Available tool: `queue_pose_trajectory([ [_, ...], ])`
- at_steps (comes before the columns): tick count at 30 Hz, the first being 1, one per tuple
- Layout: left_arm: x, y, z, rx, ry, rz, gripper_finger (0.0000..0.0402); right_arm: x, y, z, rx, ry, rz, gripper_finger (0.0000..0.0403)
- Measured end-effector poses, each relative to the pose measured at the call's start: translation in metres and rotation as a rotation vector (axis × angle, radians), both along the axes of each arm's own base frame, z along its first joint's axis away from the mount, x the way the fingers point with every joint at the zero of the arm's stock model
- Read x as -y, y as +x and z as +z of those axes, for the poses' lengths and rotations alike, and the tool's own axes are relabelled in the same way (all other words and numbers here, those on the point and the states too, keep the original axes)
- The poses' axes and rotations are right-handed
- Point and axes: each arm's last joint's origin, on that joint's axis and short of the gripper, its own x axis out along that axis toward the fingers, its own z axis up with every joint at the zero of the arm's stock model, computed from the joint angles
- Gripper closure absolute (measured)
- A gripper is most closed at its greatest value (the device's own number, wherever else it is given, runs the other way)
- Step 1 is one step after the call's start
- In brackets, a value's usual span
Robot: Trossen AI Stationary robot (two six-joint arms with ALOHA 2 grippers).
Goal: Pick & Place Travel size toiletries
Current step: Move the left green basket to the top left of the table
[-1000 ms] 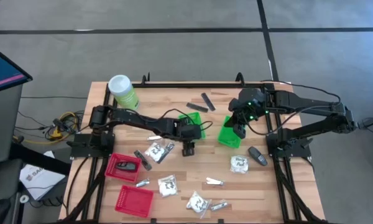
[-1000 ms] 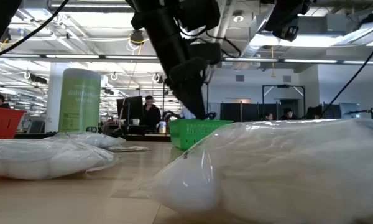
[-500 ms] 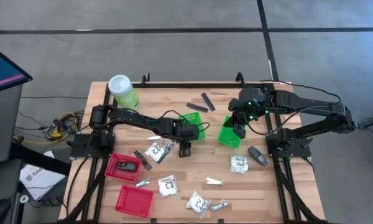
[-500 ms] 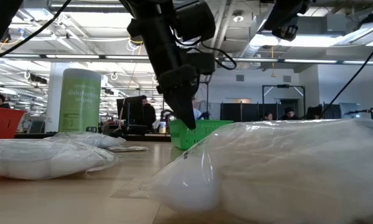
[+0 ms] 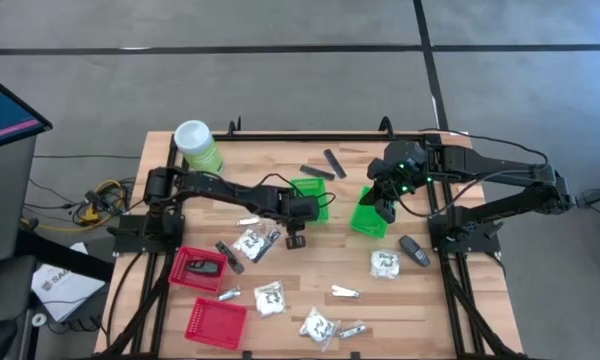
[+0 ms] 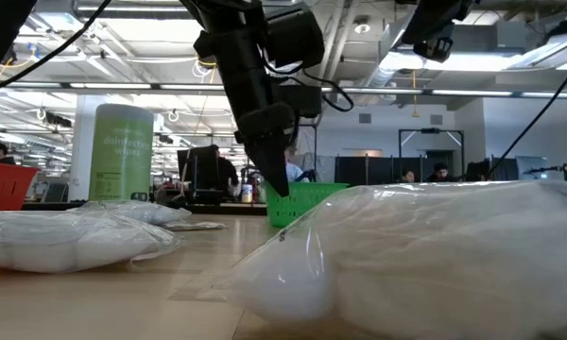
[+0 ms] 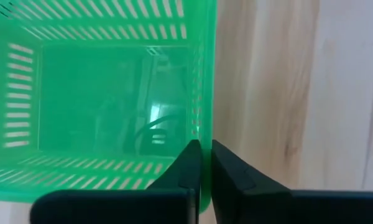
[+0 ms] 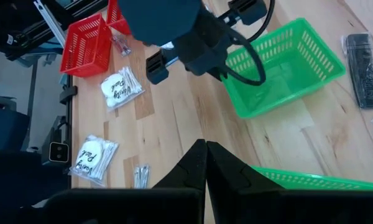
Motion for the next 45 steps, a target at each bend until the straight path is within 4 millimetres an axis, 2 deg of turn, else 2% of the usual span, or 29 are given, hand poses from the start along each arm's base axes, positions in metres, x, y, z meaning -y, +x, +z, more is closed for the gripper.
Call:
queue_pose_trajectory([
  [14,-0.027,-0.018,0.002,-0.152,0.013,0.022,0.0395,0.0,0.0,0.0,-0.001,-0.001,-0.001,0.0403],
  [31,-0.108,-0.054,0.008,-0.312,-0.008,0.039,0.0395,0.0,0.0,0.0,0.002,-0.014,0.012,0.0403],
  [45,-0.155,-0.084,0.008,-0.412,-0.031,0.092,0.0389,0.0,0.0,0.0,0.003,-0.015,0.015,0.0403],
])
